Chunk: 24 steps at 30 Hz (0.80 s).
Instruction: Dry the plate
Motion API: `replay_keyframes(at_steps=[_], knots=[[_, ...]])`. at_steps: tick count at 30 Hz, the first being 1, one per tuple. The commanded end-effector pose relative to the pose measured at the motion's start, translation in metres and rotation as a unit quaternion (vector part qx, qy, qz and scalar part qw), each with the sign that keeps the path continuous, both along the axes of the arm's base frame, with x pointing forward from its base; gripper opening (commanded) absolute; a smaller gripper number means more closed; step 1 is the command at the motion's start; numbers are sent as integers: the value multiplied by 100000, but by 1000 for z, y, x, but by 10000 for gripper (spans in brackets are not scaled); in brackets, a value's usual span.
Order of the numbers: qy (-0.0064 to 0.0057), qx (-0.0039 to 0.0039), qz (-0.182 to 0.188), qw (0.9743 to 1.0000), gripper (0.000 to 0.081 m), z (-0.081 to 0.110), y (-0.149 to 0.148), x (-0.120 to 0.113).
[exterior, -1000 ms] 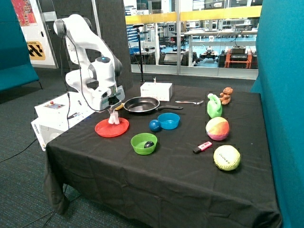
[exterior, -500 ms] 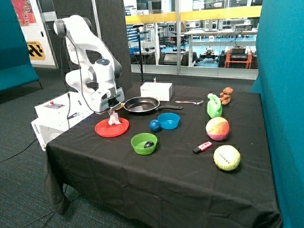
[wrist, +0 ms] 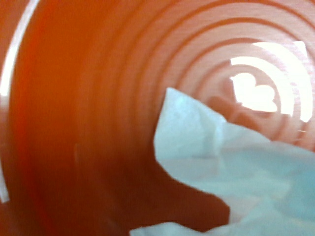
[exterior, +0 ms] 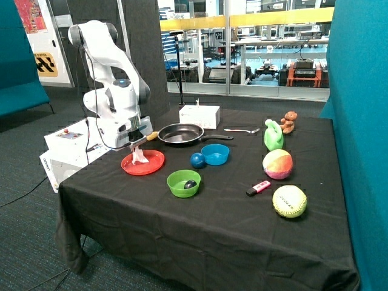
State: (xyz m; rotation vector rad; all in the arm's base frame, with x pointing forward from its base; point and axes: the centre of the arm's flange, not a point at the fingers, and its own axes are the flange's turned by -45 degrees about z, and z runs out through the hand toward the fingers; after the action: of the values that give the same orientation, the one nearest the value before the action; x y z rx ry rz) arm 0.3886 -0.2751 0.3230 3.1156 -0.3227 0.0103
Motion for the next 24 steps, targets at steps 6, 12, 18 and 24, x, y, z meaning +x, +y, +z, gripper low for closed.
replay_keyframes(at_steps=[6,12,18,24], knots=[[266,504,-2713,99962,0,-8,-25,21],[273,500,-1445,99988,0,-12,-22,47],[275,499,-946,99994,0,-12,-21,69],[278,498,-474,99997,0,-14,-13,86]])
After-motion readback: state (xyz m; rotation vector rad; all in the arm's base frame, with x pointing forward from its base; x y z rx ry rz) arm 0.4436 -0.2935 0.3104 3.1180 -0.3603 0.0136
